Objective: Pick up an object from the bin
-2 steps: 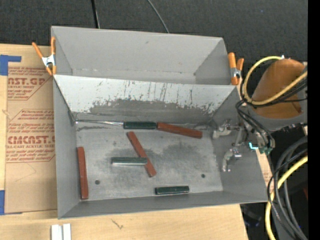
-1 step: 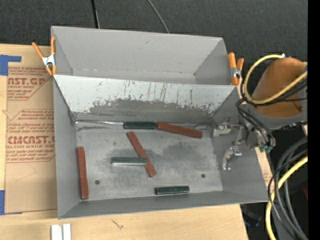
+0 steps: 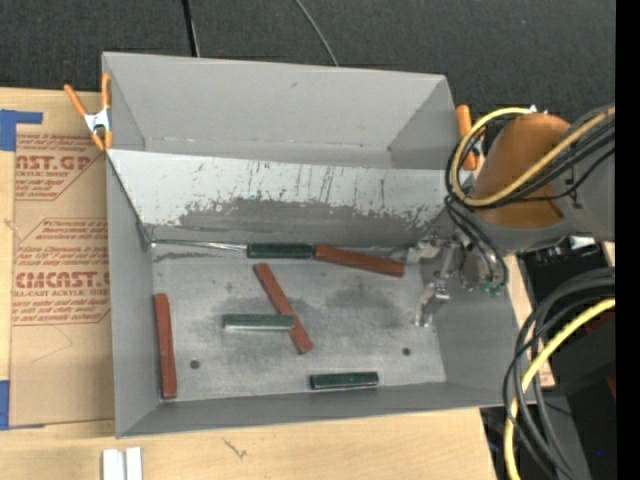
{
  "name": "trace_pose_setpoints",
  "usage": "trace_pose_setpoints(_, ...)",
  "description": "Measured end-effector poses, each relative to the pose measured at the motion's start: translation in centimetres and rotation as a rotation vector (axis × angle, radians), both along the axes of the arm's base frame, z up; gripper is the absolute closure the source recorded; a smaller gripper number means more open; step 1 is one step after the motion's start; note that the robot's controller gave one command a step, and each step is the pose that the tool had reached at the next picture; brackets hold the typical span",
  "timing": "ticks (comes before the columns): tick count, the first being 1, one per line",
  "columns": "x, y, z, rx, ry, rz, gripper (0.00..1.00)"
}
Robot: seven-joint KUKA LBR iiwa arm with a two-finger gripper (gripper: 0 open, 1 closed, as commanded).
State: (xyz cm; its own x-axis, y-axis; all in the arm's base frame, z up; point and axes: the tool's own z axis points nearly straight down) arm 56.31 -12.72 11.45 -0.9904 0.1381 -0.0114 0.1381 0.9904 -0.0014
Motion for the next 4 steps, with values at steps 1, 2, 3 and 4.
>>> trace_pose_setpoints(1, 1.2, 2.4, -2.2, -0.001, 0.0, -0.031, 0.0)
trace_pose_setpoints(2, 1.7, 3.3, -2.3, 0.0, 0.001, -0.08, 0.0)
trace_pose_setpoints(3, 2.2, 3.7, -3.0, 0.004, 0.006, -0.204, 0.0)
trace_pose_setpoints(4, 2.6, 4.0, -2.9, 0.003, 0.008, -0.091, 1.0)
